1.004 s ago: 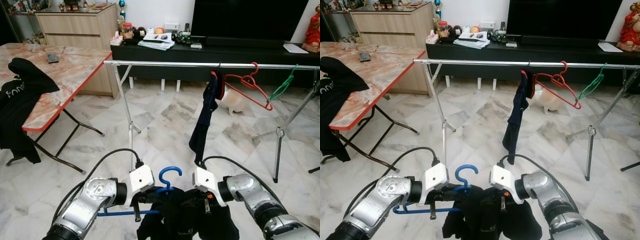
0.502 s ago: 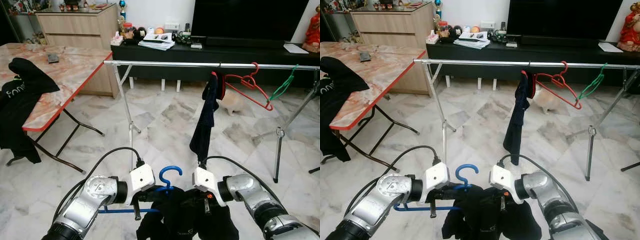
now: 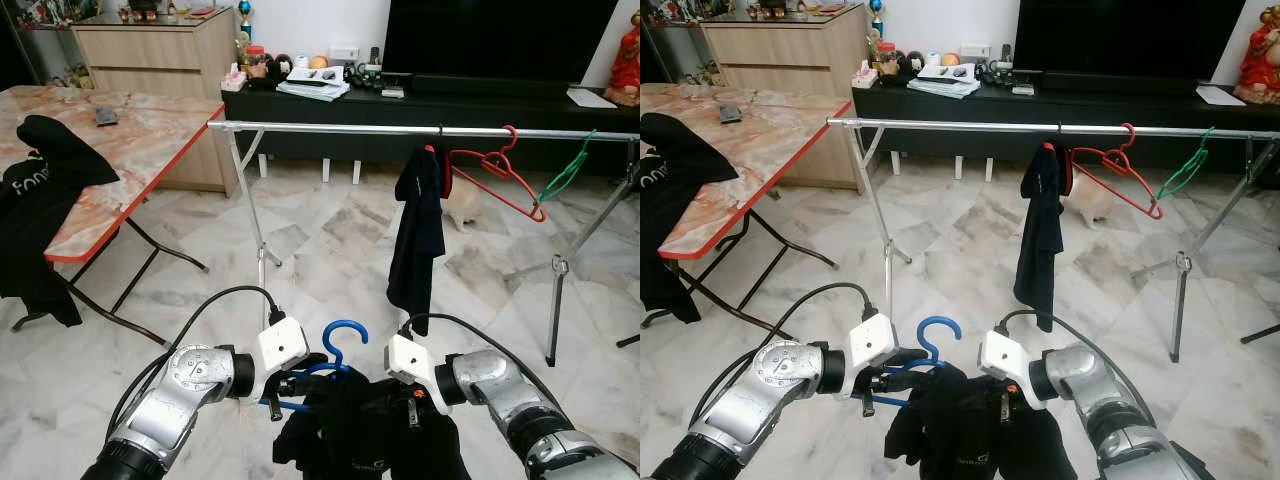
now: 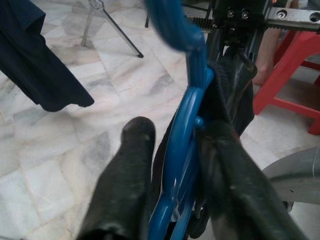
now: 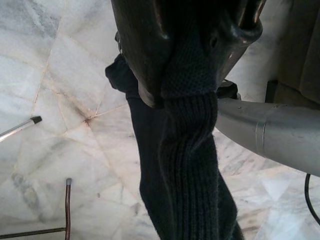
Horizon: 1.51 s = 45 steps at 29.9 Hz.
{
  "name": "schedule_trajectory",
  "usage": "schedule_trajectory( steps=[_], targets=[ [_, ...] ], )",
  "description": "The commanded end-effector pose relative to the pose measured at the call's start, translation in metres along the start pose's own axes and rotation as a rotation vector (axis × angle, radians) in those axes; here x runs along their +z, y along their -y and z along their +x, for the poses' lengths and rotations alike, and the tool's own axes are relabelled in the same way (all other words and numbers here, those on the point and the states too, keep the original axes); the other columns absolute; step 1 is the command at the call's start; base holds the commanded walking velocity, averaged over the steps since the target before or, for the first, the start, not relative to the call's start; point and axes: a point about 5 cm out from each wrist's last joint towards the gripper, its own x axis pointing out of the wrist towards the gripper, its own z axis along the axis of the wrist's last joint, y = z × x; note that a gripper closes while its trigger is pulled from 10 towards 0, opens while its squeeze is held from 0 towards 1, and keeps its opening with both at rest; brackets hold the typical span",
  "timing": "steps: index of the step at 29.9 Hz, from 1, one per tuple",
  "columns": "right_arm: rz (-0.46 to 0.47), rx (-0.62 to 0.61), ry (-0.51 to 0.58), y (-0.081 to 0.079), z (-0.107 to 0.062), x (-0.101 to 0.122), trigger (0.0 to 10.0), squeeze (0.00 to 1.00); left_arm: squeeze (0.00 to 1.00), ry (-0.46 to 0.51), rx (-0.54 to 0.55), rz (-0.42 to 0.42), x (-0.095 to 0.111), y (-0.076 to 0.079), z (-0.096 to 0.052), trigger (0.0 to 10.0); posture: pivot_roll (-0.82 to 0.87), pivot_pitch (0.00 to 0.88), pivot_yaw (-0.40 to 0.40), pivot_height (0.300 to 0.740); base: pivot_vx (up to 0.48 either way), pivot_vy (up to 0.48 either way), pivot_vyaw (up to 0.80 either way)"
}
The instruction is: Hang hanger
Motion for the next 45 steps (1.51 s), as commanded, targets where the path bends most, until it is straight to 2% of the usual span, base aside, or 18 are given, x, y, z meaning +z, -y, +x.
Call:
schedule_trajectory(
  steps=[1, 6, 13, 17, 19, 22, 28, 29, 30, 31, 32, 35, 36, 37, 38, 40, 44, 45],
  targets=[
    [-0.016, -0.008, -0.012, 0.002, -0.001, 0.002, 0.0, 0.0, 1.0, -0.007, -0.018, 0.027, 0.004, -0.001, -0.003, 10.0, 0.1, 0.017, -0.051, 0.74, 0.0, 0.0, 0.0],
    [-0.035, -0.017, -0.096, 0.001, -0.003, -0.006, 0.0, 0.0, 1.0, -0.086, -0.003, 0.061, -0.006, -0.006, -0.012, 10.0, 0.1, 0.022, -0.054, 0.74, 0.0, 0.0, 0.0],
    [-0.05, -0.015, -0.163, -0.001, -0.001, -0.013, 0.0, 0.0, 1.0, -0.104, 0.017, 0.062, -0.008, -0.01, -0.018, 10.0, 0.1, 0.026, -0.055, 0.74, 0.0, 0.0, 0.0],
    [-0.071, -0.029, -0.21, -0.001, -0.002, -0.017, 0.0, 0.0, 1.0, -0.177, 0.061, 0.09, -0.017, -0.016, -0.029, 10.0, 0.1, 0.026, -0.054, 0.74, 0.0, 0.0, 0.0],
    [-0.073, -0.04, -0.217, -0.001, -0.003, -0.018, 0.0, 0.0, 1.0, -0.195, 0.126, 0.094, -0.022, -0.023, -0.034, 10.0, 0.1, 0.026, -0.053, 0.74, 0.0, 0.0, 0.0],
    [-0.066, -0.069, -0.206, 0.001, -0.005, -0.019, 0.0, 0.0, 1.0, -0.195, 0.336, 0.052, -0.031, -0.042, -0.051, 10.0, 0.1, 0.026, -0.053, 0.74, 0.0, 0.0, 0.0],
    [-0.071, -0.091, -0.209, 0.002, -0.008, -0.019, 0.0, 0.0, 1.0, -0.201, 0.561, -0.027, -0.051, -0.049, -0.072, 10.0, 0.1, 0.032, -0.054, 0.74, 0.0, 0.0, 0.0],
    [-0.077, -0.107, -0.203, 0.003, -0.009, -0.018, 0.0, 0.0, 0.69, -0.21, 0.675, -0.052, -0.06, -0.054, -0.079, 10.0, 0.1, 0.031, -0.054, 0.74, 0.0, 0.0, 0.0],
    [-0.081, -0.114, -0.199, 0.004, -0.009, -0.018, 0.0, 0.0, 0.69, -0.215, 0.718, -0.063, -0.063, -0.055, -0.082, 10.0, 0.1, 0.031, -0.054, 0.74, 0.0, 0.0, 0.0],
    [-0.085, -0.139, -0.191, 0.007, -0.011, -0.016, 0.0, 0.0, 0.0, -0.229, 0.809, -0.097, -0.07, -0.058, -0.088, 10.0, 0.1, 0.031, -0.054, 0.74, 0.0, 0.0, 0.0],
    [-0.09, -0.171, -0.182, 0.01, -0.013, -0.012, 0.0, 0.0, 0.0, -0.251, 0.914, -0.144, -0.079, -0.061, -0.094, 10.0, 0.1, 0.033, -0.055, 0.74, 0.0, 0.0, 0.0],
    [-0.101, -0.235, -0.166, 0.018, -0.017, -0.004, 0.0, 0.0, 0.0, -0.313, 0.991, -0.219, -0.096, -0.056, -0.101, 10.0, 0.1, 0.032, -0.054, 0.74, 0.0, 0.0, 0.0],
    [-0.104, -0.265, -0.144, 0.023, -0.021, 0.002, 0.0, 0.0, 0.0, -0.384, 1.071, -0.312, -0.114, -0.05, -0.108, 10.0, 0.1, 0.031, -0.053, 0.74, 0.0, 0.0, 0.0],
    [-0.105, -0.271, -0.139, 0.024, -0.022, 0.004, 0.0, 0.0, 0.0, -0.401, 1.092, -0.336, -0.118, -0.048, -0.11, 10.0, 0.1, 0.031, -0.053, 0.74, 0.0, 0.0, 0.0],
    [-0.105, -0.271, -0.139, 0.024, -0.022, 0.004, 0.0, 0.0, 0.0, -0.401, 1.092, -0.336, -0.118, -0.048, -0.11, 10.0, 0.1, 0.031, -0.053, 0.74, 0.0, 0.0, 0.0],
    [-0.13, -0.309, -0.108, 0.031, -0.028, 0.016, 0.0, 0.0, 0.0, -0.454, 1.128, -0.443, -0.136, -0.035, -0.112, 10.0, 0.09, 0.029, -0.053, 0.74, 0.0, 0.0, 0.0],
    [-0.154, -0.32, -0.1, 0.034, -0.032, 0.021, 0.0, 0.0, 0.0, -0.472, 1.097, -0.462, -0.142, -0.028, -0.107, 10.0, 0.1, 0.028, -0.052, 0.74, 0.0, 0.0, 0.0],
    [-0.174, -0.329, -0.084, 0.036, -0.034, 0.028, 0.0, 0.0, 0.0, -0.446, 1.038, -0.466, -0.143, -0.023, -0.096, 10.0, 0.09, 0.023, -0.049, 0.74, 0.0, 0.0, 0.0]
  ],
)
